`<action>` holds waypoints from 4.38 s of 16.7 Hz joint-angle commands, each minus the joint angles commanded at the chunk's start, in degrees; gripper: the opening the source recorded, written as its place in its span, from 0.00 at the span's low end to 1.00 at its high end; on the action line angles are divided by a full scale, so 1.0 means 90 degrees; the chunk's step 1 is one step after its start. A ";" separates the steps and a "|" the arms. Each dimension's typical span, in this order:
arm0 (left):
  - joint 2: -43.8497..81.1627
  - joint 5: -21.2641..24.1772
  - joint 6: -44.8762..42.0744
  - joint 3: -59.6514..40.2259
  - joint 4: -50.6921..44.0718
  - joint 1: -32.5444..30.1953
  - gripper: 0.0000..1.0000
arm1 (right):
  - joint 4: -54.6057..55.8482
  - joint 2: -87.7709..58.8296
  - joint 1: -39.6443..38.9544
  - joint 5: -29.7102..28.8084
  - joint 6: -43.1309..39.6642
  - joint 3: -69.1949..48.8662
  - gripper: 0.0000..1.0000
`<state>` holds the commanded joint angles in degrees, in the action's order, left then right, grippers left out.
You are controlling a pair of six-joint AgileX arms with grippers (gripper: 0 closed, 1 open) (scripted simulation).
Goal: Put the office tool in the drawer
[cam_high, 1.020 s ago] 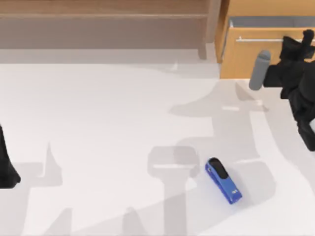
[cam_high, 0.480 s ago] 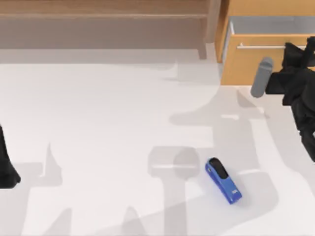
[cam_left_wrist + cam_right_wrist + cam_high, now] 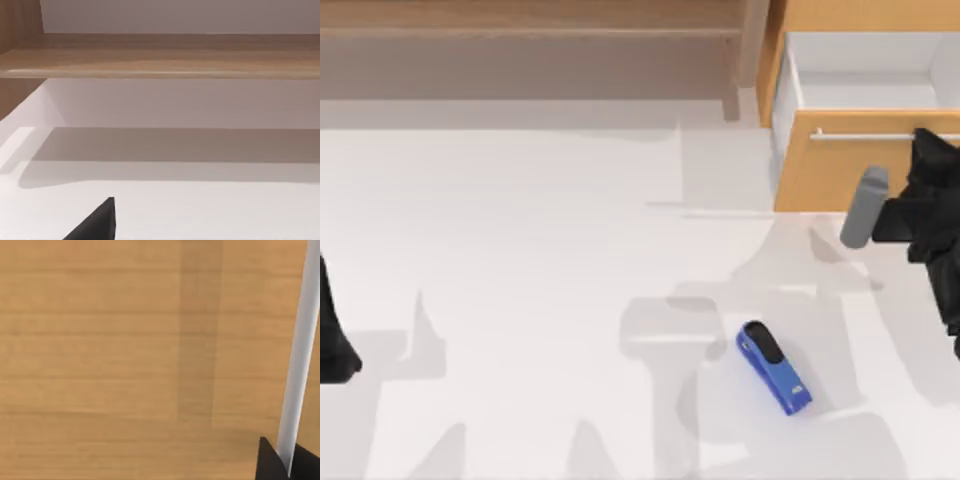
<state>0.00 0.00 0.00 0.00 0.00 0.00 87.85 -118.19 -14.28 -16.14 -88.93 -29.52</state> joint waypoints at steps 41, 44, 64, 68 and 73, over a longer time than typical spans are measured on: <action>0.0000 0.0000 0.0000 0.0000 0.0000 0.0000 1.00 | 0.1209 0.0430 -0.0493 -0.0495 0.0005 0.1630 1.00; 0.0000 0.0000 0.0000 0.0000 0.0000 0.0000 1.00 | 0.1476 0.0464 -0.0621 -0.0630 0.0010 0.1938 1.00; 0.0000 0.0000 0.0000 0.0000 0.0000 0.0000 1.00 | -0.4369 0.1746 -0.2442 0.0801 0.3792 -0.0741 1.00; 0.0000 0.0000 0.0000 0.0000 0.0000 0.0000 1.00 | -0.7232 0.1808 -0.2657 0.1173 0.5500 -0.1913 1.00; 0.0000 0.0000 0.0000 0.0000 0.0000 0.0000 1.00 | -1.0816 0.1672 -0.2734 0.1507 0.7591 -0.3302 1.00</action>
<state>0.00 0.00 0.00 0.00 0.00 0.00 -9.50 -103.14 -38.89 -2.58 -20.61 -59.24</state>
